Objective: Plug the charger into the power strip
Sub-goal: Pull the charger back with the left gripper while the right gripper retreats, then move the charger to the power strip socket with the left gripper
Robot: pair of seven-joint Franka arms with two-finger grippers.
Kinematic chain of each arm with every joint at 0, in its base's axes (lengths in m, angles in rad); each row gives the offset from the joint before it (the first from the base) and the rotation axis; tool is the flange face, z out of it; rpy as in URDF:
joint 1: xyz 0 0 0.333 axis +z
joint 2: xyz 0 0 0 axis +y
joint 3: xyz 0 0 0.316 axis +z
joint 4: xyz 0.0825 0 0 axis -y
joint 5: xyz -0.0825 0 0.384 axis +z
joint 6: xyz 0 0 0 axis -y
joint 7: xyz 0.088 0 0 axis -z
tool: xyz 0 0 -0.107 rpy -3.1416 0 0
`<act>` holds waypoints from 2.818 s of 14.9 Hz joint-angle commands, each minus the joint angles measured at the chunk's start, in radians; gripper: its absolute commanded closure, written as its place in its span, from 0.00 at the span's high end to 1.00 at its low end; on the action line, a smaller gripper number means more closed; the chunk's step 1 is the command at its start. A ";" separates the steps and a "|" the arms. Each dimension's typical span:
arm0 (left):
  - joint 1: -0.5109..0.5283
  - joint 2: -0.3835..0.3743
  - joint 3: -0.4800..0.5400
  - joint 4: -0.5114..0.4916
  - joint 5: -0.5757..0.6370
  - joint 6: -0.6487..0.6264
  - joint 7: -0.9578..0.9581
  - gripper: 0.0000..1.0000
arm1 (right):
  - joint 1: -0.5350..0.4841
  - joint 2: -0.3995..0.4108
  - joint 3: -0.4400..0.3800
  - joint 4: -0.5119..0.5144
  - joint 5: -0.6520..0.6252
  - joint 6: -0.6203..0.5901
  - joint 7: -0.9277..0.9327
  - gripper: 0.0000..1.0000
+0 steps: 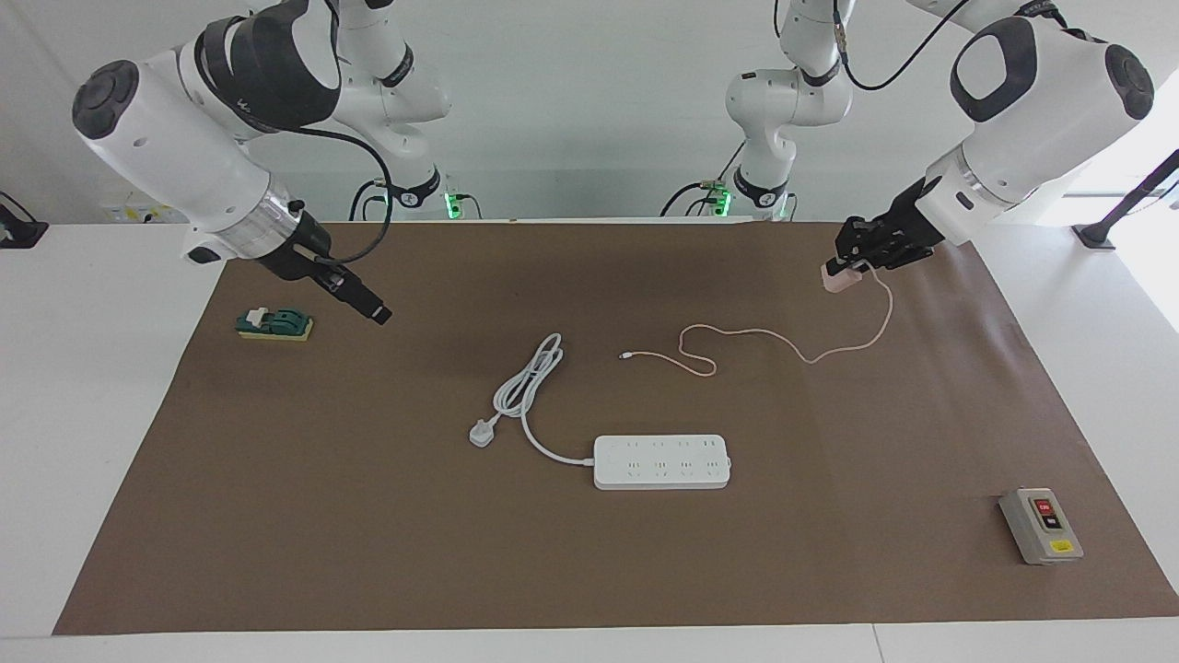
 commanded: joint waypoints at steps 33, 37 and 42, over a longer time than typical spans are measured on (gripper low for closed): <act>-0.382 0.537 0.006 0.269 0.294 0.431 -1.855 0.00 | -0.139 -0.218 0.069 -0.188 -0.358 0.022 -0.756 1.00; -0.374 0.549 0.005 0.266 0.316 0.441 -1.855 0.00 | -0.139 -0.218 0.079 -0.187 -0.345 0.013 -0.758 1.00; -0.350 0.564 0.005 0.263 0.340 0.471 -1.851 0.00 | -0.136 -0.226 0.081 -0.190 -0.343 0.014 -0.758 1.00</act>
